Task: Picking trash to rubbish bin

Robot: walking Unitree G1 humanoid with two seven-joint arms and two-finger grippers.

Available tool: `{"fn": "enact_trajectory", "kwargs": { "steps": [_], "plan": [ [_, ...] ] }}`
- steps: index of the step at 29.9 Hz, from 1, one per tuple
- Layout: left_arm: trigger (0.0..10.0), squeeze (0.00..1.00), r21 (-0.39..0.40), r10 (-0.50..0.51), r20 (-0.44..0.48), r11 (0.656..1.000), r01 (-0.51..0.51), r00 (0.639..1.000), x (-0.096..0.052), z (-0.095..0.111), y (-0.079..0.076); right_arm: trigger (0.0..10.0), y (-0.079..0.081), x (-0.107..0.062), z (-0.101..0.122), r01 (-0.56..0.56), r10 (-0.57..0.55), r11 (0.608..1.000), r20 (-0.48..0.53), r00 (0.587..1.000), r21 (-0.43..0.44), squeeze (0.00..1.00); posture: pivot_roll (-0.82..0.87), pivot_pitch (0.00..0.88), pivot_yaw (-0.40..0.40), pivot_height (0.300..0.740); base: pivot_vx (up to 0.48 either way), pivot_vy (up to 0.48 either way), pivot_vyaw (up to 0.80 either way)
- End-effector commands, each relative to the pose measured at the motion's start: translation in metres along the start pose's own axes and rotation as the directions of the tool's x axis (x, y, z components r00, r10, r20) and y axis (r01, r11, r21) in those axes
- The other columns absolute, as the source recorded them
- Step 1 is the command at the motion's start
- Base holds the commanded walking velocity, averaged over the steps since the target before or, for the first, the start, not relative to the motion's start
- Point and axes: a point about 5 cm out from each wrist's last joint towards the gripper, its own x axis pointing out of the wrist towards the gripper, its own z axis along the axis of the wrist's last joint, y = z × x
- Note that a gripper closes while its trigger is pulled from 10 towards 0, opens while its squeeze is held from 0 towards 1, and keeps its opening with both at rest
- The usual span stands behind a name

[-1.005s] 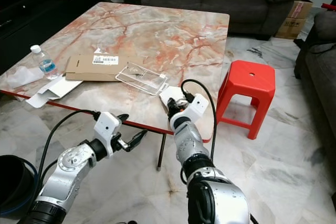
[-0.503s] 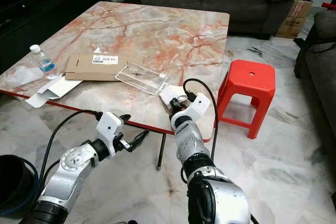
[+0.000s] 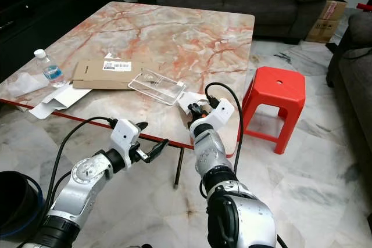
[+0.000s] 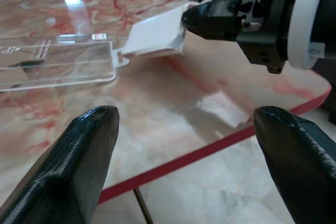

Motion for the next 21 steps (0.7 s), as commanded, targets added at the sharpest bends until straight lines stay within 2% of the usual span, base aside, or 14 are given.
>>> {"fn": "enact_trajectory", "kwargs": {
  "steps": [1, 5, 8, 9, 13, 14, 16, 19, 21],
  "plan": [
    [10.0, 0.0, 0.002, 0.001, 0.001, 1.0, -0.001, 1.0, 0.003, -0.001, 0.0, 0.0, 0.013, 0.005, 0.017, -0.045, 0.045, 0.999, 0.062, 0.997, 0.004, 0.0, 0.22, 0.02, 0.014, 0.74, 0.0, 0.0, 0.0],
    [10.0, 0.0, 0.0, 0.022, 0.017, 1.0, -0.022, 1.0, 0.008, 0.001, 0.0, 0.0, 0.015, 0.007, 0.033, -0.058, 0.057, 0.998, 0.12, 0.991, 0.005, 0.0, 0.21, 0.01, 0.01, 0.74, 0.0, 0.0, 0.0],
    [10.0, 0.0, 0.006, 0.069, 0.033, 0.998, -0.069, 0.997, 0.012, 0.003, 0.004, 0.0, 0.019, 0.007, 0.043, -0.076, 0.081, 0.996, 0.159, 0.984, -0.035, 0.0, 0.2, 0.002, 0.008, 0.74, 0.0, 0.0, 0.0],
    [10.0, 0.0, 0.012, 0.119, 0.042, 0.993, -0.119, 0.992, 0.015, 0.005, 0.007, 10.0, 0.022, 0.007, 0.05, -0.088, 0.106, 0.991, 0.186, 0.977, -0.099, 0.0, 0.19, 0.0, 0.009, 0.74, 0.0, 0.0, 0.0],
    [10.0, 0.0, -0.012, 0.174, 0.064, 0.985, -0.173, 0.983, 0.02, 0.008, 0.01, 10.0, 0.027, 0.005, 0.061, -0.087, 0.138, 0.974, 0.24, 0.961, -0.211, 0.0, 0.18, 0.0, 0.007, 0.74, 0.0, 0.0, 0.0],
    [10.0, 0.0, -0.011, 0.2, 0.077, 0.98, -0.2, 0.977, 0.023, 0.01, 0.011, 10.0, 0.027, 0.001, 0.07, -0.082, 0.16, 0.961, 0.291, 0.943, -0.264, 0.0, 0.16, 0.0, 0.005, 0.74, 0.0, 0.0, 0.0],
    [10.0, 0.0, -0.015, 0.219, 0.097, 0.976, -0.219, 0.971, 0.027, 0.013, 0.013, 10.0, 0.026, -0.002, 0.077, -0.058, 0.172, 0.942, 0.328, 0.929, -0.331, 0.0, 0.15, 0.0, 0.004, 0.74, 0.0, 0.0, 0.0],
    [10.0, 0.0, -0.02, 0.237, 0.109, 0.971, -0.237, 0.965, 0.029, 0.015, 0.014, 10.0, 0.026, -0.004, 0.081, -0.042, 0.18, 0.927, 0.346, 0.921, -0.372, 0.0, 0.15, 0.0, 0.004, 0.74, 0.0, 0.0, 0.0],
    [10.0, 0.0, -0.033, 0.272, 0.141, 0.962, -0.27, 0.952, 0.034, 0.022, 0.016, 10.0, 0.02, -0.016, 0.087, -0.007, 0.228, 0.868, 0.384, 0.895, -0.497, 0.0, 0.13, 0.0, 0.002, 0.74, 0.0, 0.0, 0.0]
  ]
}}
